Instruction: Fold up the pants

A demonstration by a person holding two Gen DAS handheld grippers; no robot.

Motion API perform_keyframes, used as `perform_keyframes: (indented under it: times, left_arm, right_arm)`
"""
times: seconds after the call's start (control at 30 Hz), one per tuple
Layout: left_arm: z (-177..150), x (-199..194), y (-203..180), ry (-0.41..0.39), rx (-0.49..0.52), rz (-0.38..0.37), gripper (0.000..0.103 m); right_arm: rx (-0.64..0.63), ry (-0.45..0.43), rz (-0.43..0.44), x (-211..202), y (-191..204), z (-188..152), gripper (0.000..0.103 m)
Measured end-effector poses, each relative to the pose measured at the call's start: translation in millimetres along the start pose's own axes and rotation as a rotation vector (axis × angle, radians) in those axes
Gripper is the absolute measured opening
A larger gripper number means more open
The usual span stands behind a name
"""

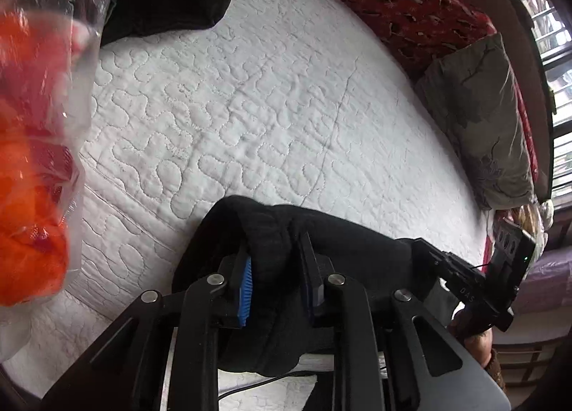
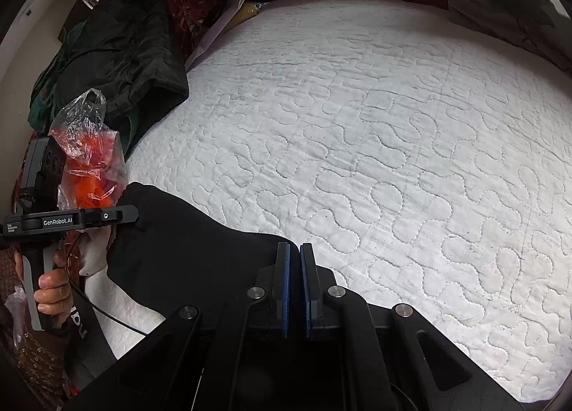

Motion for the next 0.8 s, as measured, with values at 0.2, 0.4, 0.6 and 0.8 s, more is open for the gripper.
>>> perform_keyframes:
  times: [0.2, 0.4, 0.6, 0.8]
  left_arm:
    - [8, 15, 4, -0.040, 0.096, 0.199, 0.019]
    - [7, 23, 22, -0.022, 0.007, 0.196, 0.032]
    - [-5, -19, 30, -0.055, -0.081, 0.127, 0.050]
    - [-74, -25, 11, -0.022, -0.092, 0.062, 0.053]
  right_arm:
    - [0.004, -0.128, 0.032, -32, 10, 17, 0.002]
    - [0.079, -0.080, -0.057, -12, -21, 9, 0.004]
    - [0.102, -0.148, 0.015, -63, -25, -12, 0.008]
    - [0.143, -0.125, 0.063, -100, -29, -68, 0.010]
Point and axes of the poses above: each gripper's, at about its wrist camera, not at the fingertips, and x roughly the way its jaws point, y to its left, z to its top, the point moved 5 cm from there along x, roughly the way its jaws point, and after that the axes turned 11 degrees about z, right-handed, at the moved point
